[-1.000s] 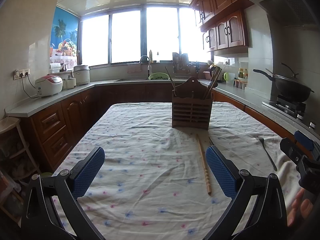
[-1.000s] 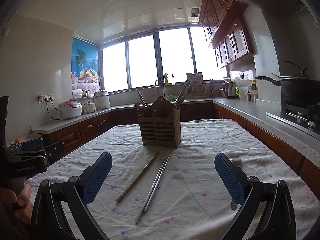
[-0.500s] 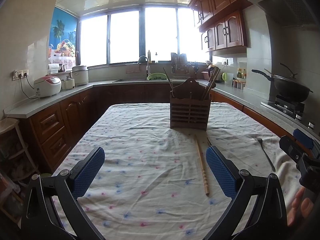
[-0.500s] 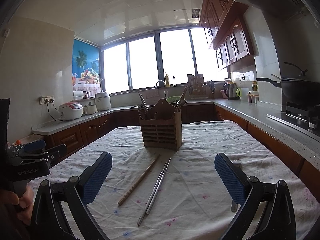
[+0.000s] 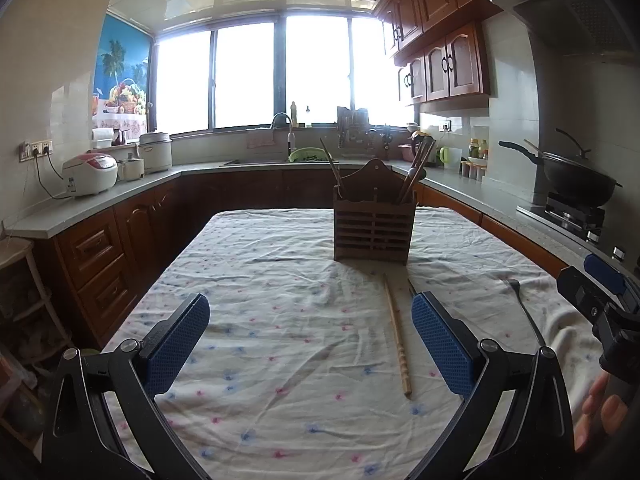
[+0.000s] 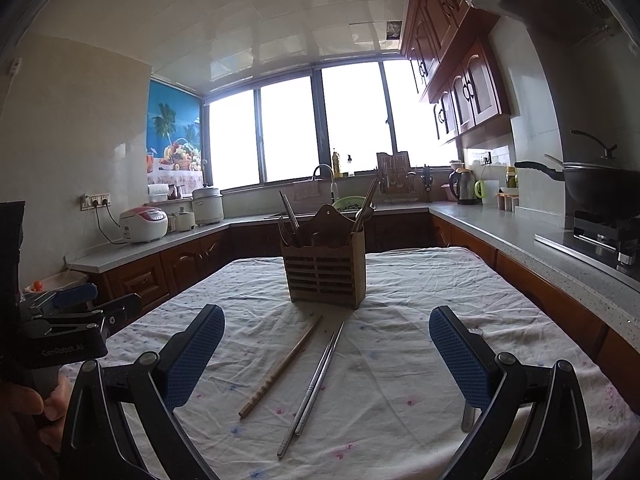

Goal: Organize utensils

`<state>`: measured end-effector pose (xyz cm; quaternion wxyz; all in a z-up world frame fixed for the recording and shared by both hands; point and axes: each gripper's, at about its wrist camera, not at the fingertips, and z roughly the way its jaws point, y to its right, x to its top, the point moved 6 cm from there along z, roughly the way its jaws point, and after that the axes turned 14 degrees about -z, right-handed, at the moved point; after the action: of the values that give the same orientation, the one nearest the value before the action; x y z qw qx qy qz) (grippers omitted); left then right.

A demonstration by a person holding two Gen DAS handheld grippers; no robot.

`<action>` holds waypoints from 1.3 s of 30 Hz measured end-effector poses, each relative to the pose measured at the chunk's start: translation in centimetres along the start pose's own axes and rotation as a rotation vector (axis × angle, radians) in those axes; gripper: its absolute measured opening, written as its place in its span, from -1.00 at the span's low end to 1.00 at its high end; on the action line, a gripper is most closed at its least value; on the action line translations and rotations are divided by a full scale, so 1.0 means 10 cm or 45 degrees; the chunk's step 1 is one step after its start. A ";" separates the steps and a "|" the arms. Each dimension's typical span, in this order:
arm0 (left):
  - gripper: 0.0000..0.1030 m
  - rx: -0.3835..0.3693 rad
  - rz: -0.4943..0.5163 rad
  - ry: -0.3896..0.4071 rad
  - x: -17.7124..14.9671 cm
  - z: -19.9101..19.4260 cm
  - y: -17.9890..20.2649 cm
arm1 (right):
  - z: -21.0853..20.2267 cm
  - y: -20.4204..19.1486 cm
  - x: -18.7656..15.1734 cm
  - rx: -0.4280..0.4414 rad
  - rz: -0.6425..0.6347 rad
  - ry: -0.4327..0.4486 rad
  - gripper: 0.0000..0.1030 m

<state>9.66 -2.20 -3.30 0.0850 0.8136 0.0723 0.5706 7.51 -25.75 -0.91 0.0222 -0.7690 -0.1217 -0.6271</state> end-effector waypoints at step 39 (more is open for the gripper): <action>1.00 -0.014 -0.013 -0.006 0.03 0.05 0.01 | 0.04 -0.04 0.07 0.004 0.007 0.002 1.00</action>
<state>10.20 -2.29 -3.13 0.0924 0.8142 0.0730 0.5686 7.93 -25.21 -0.32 0.0254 -0.7689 -0.1207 -0.6274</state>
